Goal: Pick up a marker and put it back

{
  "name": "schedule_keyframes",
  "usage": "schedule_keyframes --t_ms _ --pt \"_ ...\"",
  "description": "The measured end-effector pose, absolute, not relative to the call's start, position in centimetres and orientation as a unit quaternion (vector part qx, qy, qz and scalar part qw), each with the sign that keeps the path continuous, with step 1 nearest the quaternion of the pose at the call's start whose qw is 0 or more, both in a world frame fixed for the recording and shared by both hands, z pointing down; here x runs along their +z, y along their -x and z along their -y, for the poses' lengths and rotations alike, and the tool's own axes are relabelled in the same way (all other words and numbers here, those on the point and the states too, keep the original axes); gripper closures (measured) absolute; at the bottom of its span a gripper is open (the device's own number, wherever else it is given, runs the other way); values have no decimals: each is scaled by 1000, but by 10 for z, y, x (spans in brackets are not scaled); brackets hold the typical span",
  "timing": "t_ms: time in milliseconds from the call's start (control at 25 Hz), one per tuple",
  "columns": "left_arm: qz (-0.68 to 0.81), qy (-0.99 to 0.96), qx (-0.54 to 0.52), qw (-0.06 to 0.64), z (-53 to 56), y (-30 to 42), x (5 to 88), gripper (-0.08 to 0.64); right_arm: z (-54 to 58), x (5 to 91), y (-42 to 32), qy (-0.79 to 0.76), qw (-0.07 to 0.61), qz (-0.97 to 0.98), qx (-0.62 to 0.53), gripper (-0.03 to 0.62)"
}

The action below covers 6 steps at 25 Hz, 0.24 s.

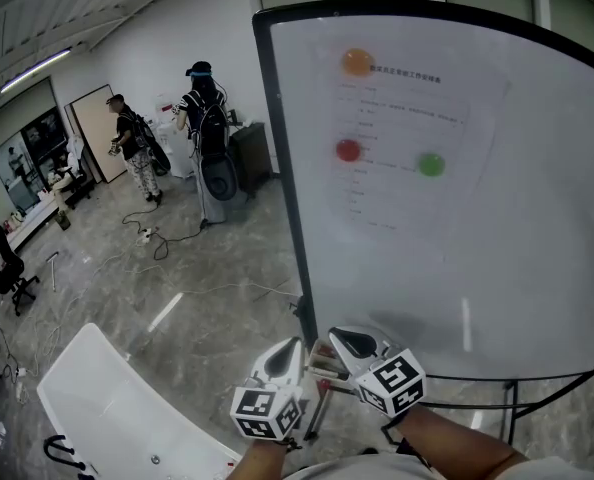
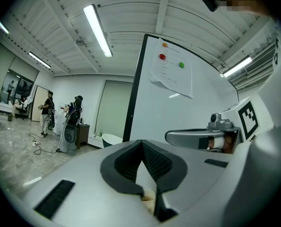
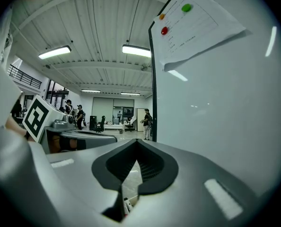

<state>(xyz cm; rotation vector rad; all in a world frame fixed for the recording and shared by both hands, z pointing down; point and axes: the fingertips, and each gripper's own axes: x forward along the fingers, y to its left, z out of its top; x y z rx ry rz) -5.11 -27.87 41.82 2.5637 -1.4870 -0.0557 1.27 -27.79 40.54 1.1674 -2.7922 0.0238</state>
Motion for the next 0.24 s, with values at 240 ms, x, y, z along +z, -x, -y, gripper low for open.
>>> schedule_keyframes --t_ms 240 --pt "499 -861 -22 91 279 52 417 557 278 403 -15 -387 58 920 6 592"
